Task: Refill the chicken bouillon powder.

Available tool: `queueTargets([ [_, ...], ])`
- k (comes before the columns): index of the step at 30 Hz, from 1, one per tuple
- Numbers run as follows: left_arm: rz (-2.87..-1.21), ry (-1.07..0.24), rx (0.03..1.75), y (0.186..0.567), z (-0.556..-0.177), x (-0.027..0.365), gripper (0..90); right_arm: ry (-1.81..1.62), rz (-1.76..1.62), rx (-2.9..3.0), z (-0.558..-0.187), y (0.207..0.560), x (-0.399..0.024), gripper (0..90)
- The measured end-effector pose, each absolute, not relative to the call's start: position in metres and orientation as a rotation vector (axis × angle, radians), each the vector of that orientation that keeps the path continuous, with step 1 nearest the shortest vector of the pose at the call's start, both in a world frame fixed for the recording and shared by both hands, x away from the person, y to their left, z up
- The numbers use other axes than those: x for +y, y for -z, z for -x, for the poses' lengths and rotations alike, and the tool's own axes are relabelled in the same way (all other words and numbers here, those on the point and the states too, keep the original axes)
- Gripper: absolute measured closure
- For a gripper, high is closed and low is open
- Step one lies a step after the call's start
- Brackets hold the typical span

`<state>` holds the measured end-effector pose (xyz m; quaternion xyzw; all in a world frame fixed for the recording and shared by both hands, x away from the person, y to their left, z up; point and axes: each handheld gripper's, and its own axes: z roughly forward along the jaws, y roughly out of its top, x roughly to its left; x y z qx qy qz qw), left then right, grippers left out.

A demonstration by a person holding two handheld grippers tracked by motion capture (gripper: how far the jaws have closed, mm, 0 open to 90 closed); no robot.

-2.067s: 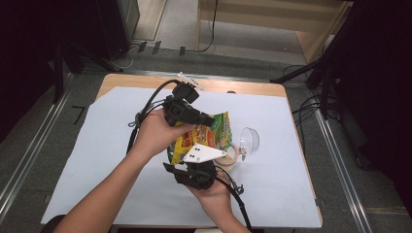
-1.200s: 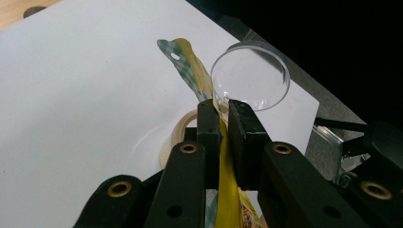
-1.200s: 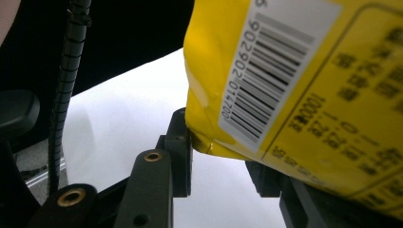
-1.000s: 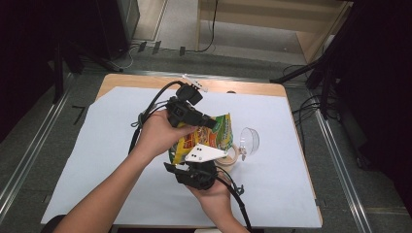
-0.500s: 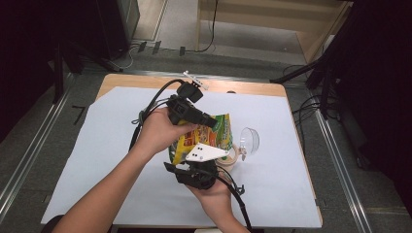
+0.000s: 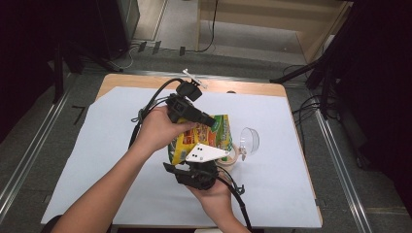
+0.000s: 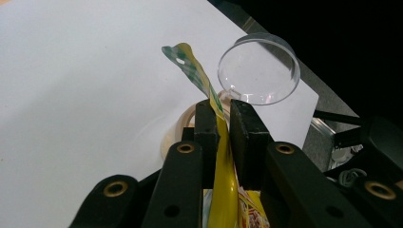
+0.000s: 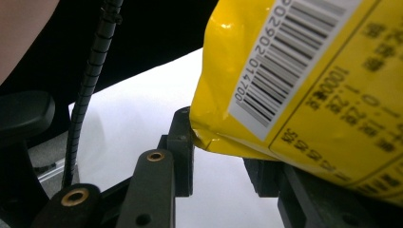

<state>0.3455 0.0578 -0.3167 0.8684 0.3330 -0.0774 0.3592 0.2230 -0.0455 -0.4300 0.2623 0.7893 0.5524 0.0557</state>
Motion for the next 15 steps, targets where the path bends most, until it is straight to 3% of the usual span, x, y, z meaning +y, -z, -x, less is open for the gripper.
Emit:
queueTargets([
  [15,-2.227,0.189,0.857,0.3164,-0.3458,0.0573,81.9,-1.647,-0.778,2.412,-0.224,0.4289,-0.0456,69.4],
])
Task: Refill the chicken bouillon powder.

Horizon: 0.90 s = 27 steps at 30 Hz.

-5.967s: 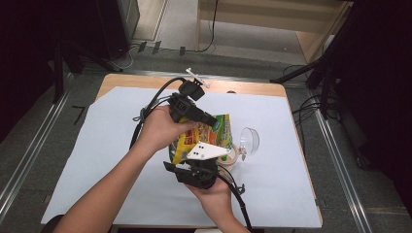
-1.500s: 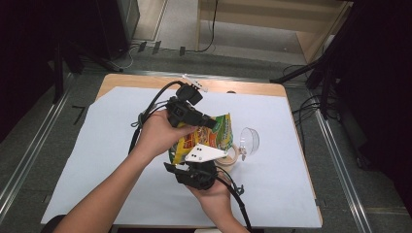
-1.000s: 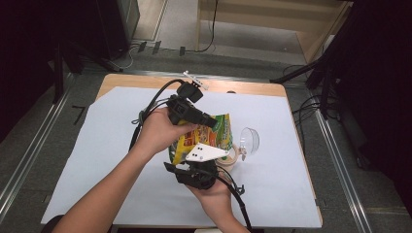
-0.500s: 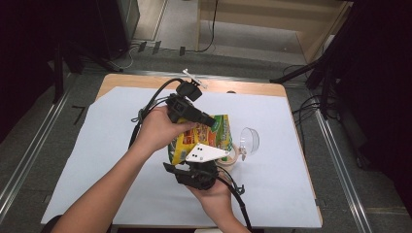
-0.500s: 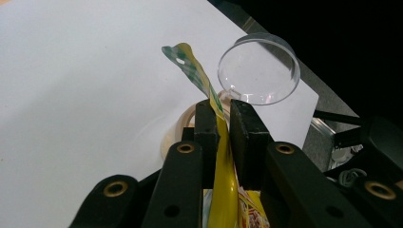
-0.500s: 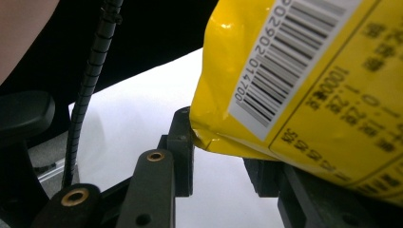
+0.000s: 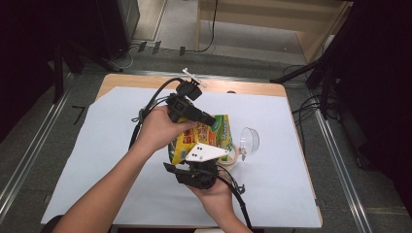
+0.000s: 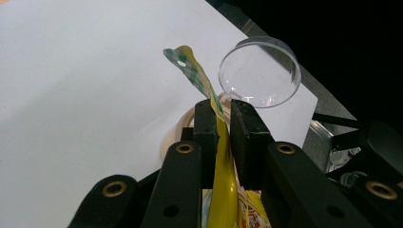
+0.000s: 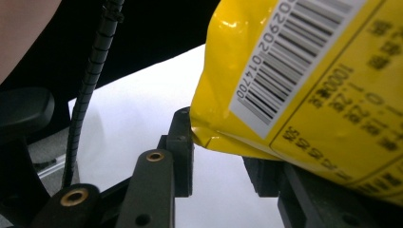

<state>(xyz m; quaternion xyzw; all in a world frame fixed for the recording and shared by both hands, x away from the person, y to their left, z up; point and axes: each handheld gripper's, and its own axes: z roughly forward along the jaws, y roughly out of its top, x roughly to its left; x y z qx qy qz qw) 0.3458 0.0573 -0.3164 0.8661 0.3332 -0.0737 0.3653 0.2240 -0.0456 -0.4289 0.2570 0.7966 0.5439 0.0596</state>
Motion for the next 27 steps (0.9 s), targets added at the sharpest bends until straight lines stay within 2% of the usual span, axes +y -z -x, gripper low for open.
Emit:
queueTargets([
  [6,-2.207,0.19,0.84,0.315,-0.3437,0.0566,80.7,-1.648,-0.78,2.407,-0.2236,0.4279,-0.0463,69.2],
  [8,-2.204,0.193,0.837,0.3152,-0.3441,0.0568,80.7,-1.653,-0.781,2.411,-0.2238,0.4278,-0.0466,66.7],
  [13,-2.209,0.198,0.833,0.3147,-0.3442,0.0582,84.8,-1.639,-0.733,2.444,-0.2258,0.4271,-0.0477,70.9],
  [27,-2.183,0.181,0.831,0.3175,-0.3441,0.0615,80.6,-1.624,-0.775,2.427,-0.2229,0.4276,-0.0449,69.0],
])
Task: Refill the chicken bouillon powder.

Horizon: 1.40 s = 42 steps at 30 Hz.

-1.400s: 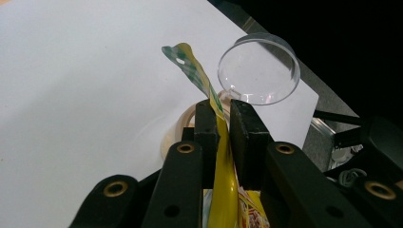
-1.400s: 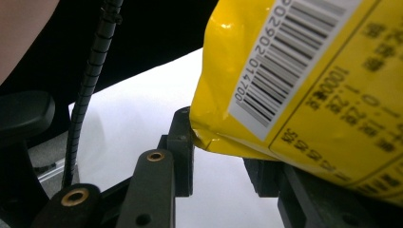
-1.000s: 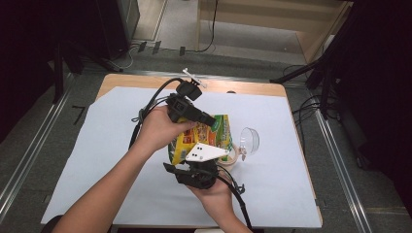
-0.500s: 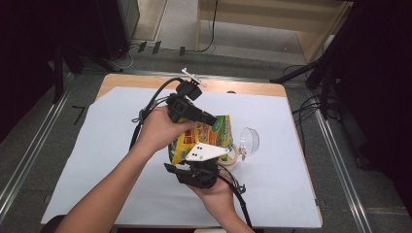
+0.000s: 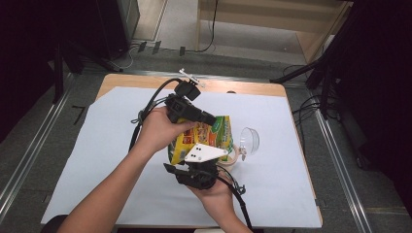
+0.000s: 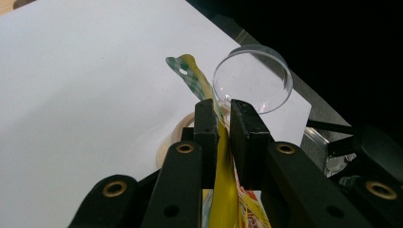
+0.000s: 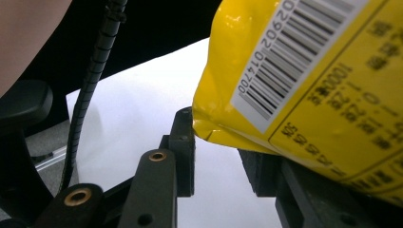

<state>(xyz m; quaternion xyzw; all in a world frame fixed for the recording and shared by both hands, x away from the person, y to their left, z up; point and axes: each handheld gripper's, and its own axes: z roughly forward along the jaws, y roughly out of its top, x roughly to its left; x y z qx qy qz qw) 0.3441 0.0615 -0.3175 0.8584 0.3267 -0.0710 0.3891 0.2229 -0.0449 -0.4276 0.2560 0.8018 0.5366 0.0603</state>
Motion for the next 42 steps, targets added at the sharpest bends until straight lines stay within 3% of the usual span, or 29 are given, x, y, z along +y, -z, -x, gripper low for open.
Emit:
queueTargets([
  [3,-2.182,0.168,0.831,0.3179,-0.3441,0.0627,79.8,-1.642,-0.765,2.425,-0.2227,0.4272,-0.0449,65.4],
  [5,-2.188,0.172,0.825,0.3179,-0.343,0.0631,84.0,-1.628,-0.76,2.423,-0.2219,0.428,-0.0441,69.0],
  [10,-2.193,0.158,0.814,0.3148,-0.3394,0.063,84.3,-1.632,-0.759,2.427,-0.2227,0.4283,-0.0438,70.2],
  [42,-2.189,0.151,0.819,0.3117,-0.3396,0.0622,84.1,-1.656,-0.776,2.413,-0.2224,0.4267,-0.0449,68.5],
])
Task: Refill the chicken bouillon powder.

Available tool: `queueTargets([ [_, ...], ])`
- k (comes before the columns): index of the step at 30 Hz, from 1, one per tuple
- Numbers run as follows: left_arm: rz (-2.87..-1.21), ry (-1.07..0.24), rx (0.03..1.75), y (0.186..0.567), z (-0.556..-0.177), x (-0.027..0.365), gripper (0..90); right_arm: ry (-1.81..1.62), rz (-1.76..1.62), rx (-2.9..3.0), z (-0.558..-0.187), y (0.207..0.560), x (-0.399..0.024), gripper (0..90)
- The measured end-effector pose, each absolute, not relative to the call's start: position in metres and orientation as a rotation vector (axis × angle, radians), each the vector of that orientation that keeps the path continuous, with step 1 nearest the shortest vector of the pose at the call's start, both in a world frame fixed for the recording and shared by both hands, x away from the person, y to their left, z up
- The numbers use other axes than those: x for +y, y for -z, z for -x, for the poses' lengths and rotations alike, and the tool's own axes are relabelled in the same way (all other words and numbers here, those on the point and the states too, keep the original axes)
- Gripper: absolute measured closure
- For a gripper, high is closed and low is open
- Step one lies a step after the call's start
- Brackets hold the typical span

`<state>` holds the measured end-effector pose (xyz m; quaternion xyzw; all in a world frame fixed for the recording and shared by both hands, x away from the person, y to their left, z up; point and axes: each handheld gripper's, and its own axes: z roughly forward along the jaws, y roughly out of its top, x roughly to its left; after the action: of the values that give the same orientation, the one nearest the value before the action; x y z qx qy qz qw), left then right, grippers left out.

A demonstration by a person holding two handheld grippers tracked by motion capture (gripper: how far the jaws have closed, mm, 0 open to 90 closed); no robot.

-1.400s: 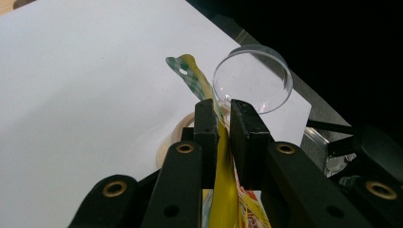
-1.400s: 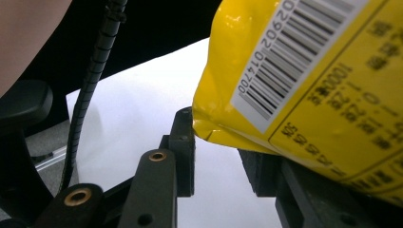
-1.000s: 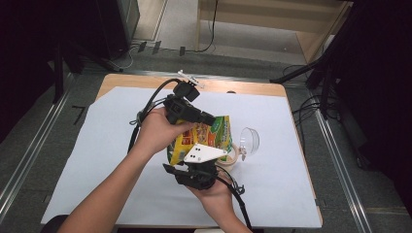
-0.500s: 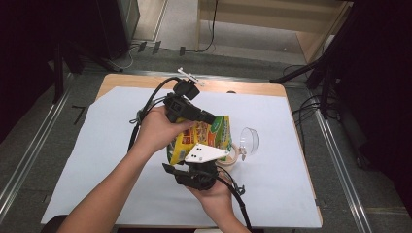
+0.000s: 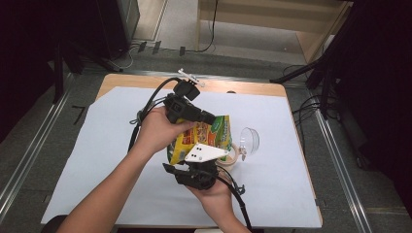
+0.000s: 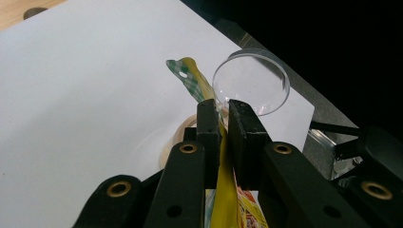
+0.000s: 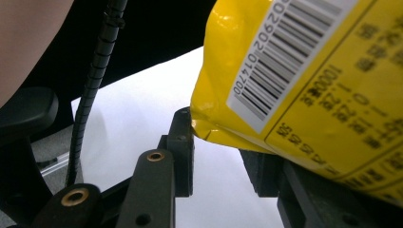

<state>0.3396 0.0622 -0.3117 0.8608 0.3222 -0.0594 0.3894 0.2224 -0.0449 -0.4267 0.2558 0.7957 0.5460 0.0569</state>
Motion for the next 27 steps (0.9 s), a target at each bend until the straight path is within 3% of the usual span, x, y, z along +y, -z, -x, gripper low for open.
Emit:
queueTargets([
  [27,-2.194,0.128,0.803,0.3079,-0.3359,0.0584,83.6,-1.671,-0.801,2.444,-0.227,0.4269,-0.0466,68.8],
])
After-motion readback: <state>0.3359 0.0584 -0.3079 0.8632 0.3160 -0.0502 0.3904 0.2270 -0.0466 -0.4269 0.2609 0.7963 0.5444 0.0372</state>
